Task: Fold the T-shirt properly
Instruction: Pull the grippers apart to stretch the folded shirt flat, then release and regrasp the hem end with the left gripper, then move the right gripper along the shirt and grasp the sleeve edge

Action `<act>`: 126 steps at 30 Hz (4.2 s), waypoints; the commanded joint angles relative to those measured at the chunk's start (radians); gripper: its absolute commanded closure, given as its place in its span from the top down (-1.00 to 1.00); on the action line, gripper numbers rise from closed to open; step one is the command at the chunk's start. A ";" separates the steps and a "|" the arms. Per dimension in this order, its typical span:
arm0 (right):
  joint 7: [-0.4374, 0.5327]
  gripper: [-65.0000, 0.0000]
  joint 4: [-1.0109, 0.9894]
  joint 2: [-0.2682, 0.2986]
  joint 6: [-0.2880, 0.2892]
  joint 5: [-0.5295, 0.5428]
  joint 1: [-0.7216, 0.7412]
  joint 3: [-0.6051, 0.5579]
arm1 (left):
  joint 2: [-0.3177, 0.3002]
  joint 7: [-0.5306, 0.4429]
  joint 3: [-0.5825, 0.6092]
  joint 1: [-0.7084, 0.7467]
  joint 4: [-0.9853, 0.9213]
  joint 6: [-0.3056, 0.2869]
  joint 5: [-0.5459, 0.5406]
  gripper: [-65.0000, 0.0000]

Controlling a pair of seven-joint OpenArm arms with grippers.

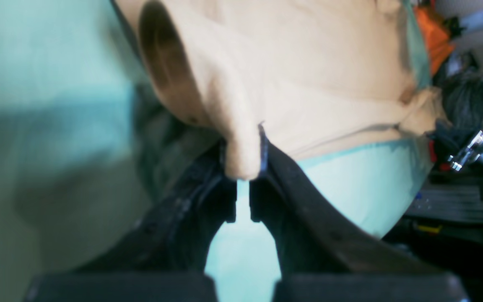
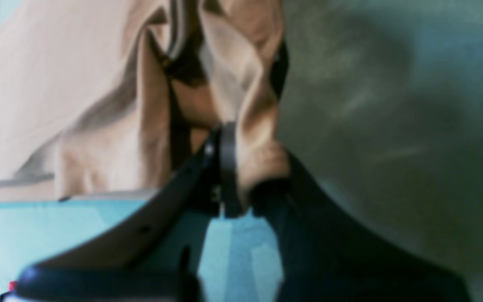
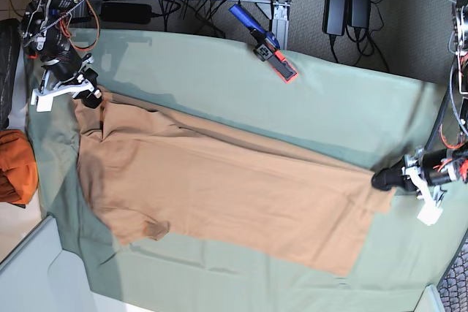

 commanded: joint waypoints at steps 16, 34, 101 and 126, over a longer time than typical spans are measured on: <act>-0.011 -1.00 0.018 0.023 0.114 0.035 -0.107 0.006 | -0.018 -0.014 -0.155 0.300 0.293 -0.019 -0.021 -1.00; -0.018 -1.00 0.093 0.067 0.132 0.048 -0.242 0.008 | 0.003 -0.017 -0.309 0.535 0.478 -0.019 -0.021 -1.00; 0.016 0.31 0.149 0.064 0.131 -0.108 -0.236 0.012 | 0.038 -0.421 -0.004 -0.237 -0.314 -0.019 0.428 -0.06; 0.026 0.30 0.149 0.064 0.131 -0.108 -0.216 0.015 | 0.065 -0.295 0.012 -0.237 -0.238 -0.019 0.279 -1.00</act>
